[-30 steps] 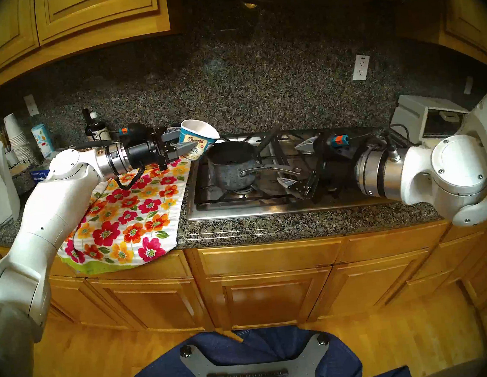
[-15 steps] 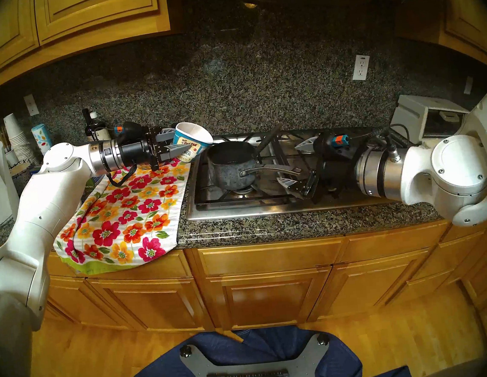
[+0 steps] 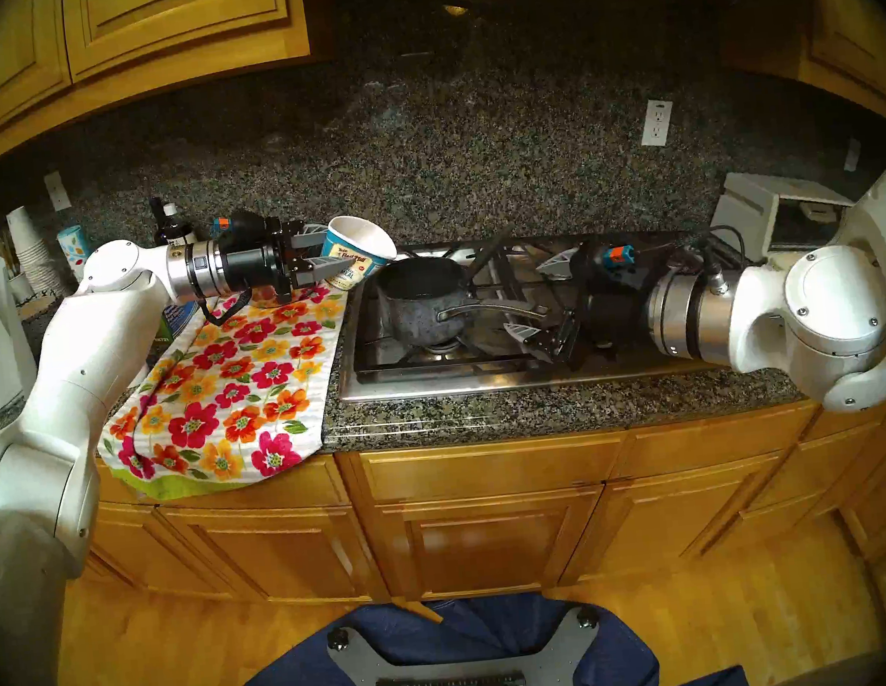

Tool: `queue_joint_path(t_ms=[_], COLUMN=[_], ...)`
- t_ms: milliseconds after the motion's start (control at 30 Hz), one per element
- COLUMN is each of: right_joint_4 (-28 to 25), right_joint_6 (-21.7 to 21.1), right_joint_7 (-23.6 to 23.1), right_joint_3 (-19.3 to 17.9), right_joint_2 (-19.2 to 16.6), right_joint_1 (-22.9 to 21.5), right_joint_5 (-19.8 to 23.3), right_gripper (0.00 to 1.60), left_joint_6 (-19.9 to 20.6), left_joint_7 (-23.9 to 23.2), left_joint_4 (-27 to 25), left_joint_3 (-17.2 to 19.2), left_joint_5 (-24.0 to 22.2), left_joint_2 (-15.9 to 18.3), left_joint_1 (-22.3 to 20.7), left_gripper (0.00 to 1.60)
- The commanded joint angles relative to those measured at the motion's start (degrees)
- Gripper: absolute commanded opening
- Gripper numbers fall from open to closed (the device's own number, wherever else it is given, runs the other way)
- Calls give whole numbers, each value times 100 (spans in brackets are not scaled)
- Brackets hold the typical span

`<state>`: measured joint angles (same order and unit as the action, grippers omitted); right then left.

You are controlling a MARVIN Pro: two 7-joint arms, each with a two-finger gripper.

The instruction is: Pour oats into pot and stir with a spoon

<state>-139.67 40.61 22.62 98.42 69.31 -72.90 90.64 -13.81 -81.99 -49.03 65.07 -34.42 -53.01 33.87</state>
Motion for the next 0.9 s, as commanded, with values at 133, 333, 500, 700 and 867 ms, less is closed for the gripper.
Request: queue_joint_path(t_ms=[133,333,500,700,867], right_joint_4=[49,49,50,50,50], right_joint_6=[17,17,17,17,17], right_joint_7=[21,21,21,21,21], right_joint_3=[-12,-12,-13,-13,-13], right_joint_2=[0,0,0,0,0], right_joint_1=[-90,-89,-87,-86,-86], right_joint_5=[2,2,2,2,2], right_gripper=[160,160,160,160,160], left_joint_6=[-71,-113,-174,-255,-311], left_joint_7=[-301,-301,-301,-301,-301], left_joint_4=[349,527,748,979,1098], left_joint_3=[56,98,2,-115,-221], left_joint_5=[74,196,280,403,467], left_joint_2=[-239,-278,-304,-331,-326], left_joint_1=[-775,-899,-1120,-1336,-1456], left_gripper=[60,60,58,56,56])
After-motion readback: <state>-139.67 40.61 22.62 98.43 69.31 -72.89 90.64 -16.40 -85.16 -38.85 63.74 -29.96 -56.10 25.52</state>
